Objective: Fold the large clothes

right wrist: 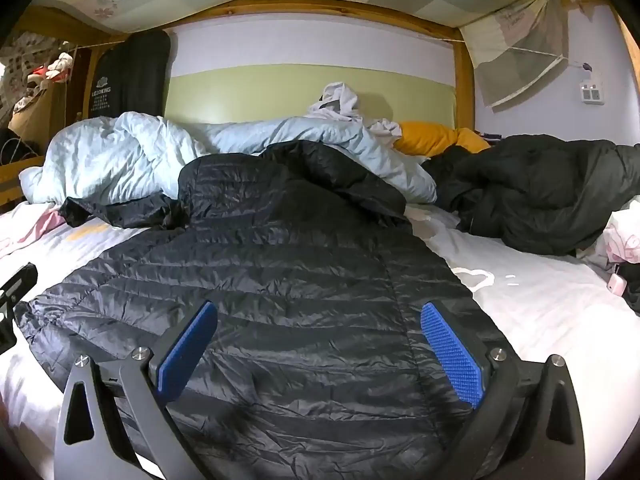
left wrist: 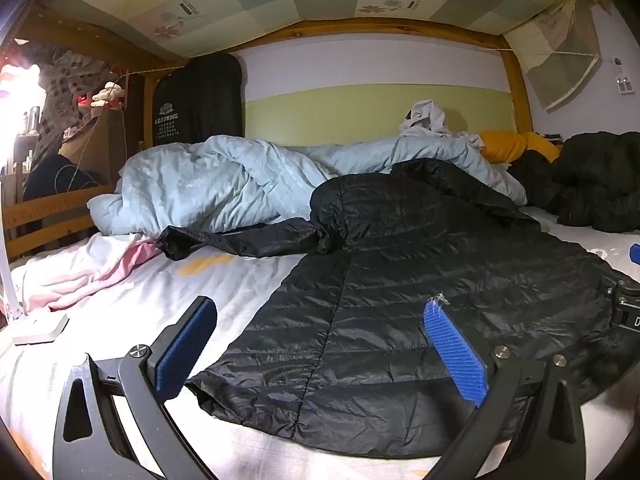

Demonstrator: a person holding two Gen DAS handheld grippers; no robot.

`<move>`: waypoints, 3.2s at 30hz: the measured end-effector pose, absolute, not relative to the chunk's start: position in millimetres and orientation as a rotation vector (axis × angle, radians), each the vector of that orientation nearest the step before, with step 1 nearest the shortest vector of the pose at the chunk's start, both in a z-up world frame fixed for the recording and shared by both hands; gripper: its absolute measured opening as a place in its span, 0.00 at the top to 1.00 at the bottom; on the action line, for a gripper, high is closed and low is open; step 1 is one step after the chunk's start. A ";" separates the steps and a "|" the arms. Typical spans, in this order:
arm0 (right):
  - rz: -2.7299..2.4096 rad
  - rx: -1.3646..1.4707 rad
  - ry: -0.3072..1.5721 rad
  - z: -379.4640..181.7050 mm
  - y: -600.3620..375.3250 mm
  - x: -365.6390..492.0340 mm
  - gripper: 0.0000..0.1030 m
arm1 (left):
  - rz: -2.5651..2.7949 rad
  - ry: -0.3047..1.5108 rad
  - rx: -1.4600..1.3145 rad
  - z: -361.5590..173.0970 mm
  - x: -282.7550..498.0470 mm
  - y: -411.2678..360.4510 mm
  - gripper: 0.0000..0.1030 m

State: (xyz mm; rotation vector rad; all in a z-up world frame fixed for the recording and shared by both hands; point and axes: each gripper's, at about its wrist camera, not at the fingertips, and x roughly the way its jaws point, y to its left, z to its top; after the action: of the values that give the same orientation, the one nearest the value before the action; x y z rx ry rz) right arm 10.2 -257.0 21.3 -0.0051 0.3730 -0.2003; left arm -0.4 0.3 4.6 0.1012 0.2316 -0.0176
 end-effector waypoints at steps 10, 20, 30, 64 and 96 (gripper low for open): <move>-0.199 -0.008 0.375 21.0 -256.5 12.0 0.00 | -0.019 0.229 0.100 1.0 0.1 1.2 0.00; -0.203 -0.016 0.375 20.4 -253.4 11.2 0.00 | -0.022 0.235 0.101 0.9 0.9 1.4 0.00; -0.200 -0.019 0.378 20.4 -253.4 11.9 0.00 | -0.023 0.240 0.110 -0.7 1.6 2.4 0.00; -0.203 -0.031 0.389 19.6 -250.9 13.9 0.00 | -0.023 0.242 0.115 -1.7 1.8 1.1 0.00; -0.204 -0.046 0.405 16.4 -253.9 17.7 0.00 | -0.022 0.245 0.124 -1.3 1.0 1.8 0.00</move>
State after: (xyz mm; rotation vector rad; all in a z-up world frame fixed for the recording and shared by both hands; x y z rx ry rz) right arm 17.7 -253.9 16.4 -0.0456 0.4047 -0.2043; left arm 1.0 1.8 -1.3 0.1236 0.2450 -0.0223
